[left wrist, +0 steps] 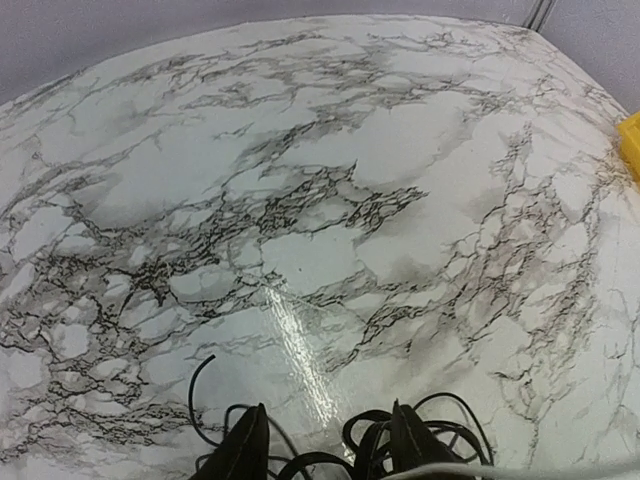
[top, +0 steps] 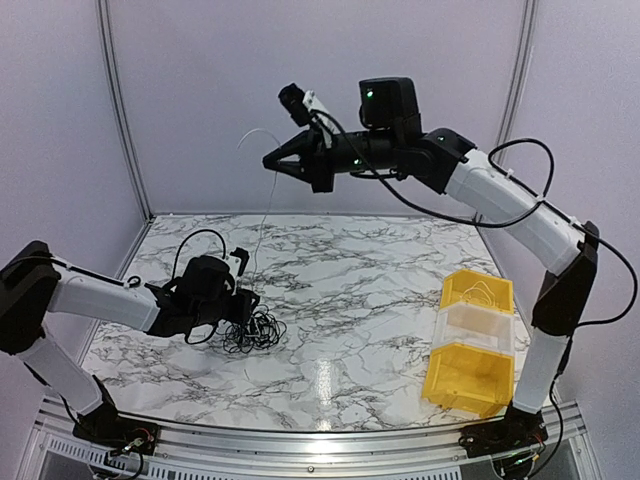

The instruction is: Untangle the cables

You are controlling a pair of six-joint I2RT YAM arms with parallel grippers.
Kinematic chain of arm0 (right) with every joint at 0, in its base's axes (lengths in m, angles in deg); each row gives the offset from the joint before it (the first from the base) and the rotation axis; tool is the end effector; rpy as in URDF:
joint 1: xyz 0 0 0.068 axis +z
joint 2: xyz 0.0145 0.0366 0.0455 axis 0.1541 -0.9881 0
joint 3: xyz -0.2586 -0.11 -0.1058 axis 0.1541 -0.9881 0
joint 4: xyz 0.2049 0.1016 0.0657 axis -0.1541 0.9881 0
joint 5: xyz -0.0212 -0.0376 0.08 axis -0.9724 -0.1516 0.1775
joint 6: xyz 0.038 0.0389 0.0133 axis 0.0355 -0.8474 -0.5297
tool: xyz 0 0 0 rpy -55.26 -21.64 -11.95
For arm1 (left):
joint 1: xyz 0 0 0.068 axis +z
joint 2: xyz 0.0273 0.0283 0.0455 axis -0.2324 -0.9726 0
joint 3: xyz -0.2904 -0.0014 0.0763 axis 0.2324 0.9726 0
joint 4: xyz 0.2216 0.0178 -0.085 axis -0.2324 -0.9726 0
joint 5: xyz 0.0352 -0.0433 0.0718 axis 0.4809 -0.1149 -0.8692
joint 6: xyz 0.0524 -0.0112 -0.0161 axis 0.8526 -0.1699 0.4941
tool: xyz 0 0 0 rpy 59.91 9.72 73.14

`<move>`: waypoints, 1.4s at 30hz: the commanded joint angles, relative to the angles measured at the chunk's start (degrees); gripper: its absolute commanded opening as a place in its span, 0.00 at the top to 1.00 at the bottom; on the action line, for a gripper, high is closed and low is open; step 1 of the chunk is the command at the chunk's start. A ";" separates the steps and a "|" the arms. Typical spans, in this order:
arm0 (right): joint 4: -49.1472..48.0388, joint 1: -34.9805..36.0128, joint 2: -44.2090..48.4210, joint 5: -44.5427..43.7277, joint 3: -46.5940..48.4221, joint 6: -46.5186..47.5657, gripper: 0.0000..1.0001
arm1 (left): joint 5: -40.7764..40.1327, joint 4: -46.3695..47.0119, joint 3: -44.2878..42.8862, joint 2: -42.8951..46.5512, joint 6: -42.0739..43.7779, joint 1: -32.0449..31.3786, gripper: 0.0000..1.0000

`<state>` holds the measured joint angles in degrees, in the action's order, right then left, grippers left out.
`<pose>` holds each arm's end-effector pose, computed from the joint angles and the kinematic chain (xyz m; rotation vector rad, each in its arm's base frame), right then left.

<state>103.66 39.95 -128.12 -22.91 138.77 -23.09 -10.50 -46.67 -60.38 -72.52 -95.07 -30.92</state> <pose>0.2536 0.3231 0.4738 -1.3331 1.3047 0.9583 0.2162 -0.1999 0.2235 0.3971 2.0552 -0.4122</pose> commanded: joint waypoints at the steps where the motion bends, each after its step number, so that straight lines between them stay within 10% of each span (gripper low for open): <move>1: 1.15 -6.85 5.66 1.02 6.67 1.30 1.00 | -1.89 4.97 -0.38 -5.24 -2.57 0.30 0.57; 28: 2.44 -35.85 34.63 -10.64 -23.78 8.83 1.00 | 1.64 4.55 2.06 -0.11 -3.52 0.26 0.49; 42: 1.16 -38.44 47.73 -19.81 -43.85 12.76 1.00 | 2.54 -17.12 -13.36 7.29 -3.67 0.25 0.44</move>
<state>106.00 2.45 -82.33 -37.53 97.67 -12.27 -8.66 -52.85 -64.53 -68.71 -99.97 -30.75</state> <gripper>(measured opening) 0.016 0.554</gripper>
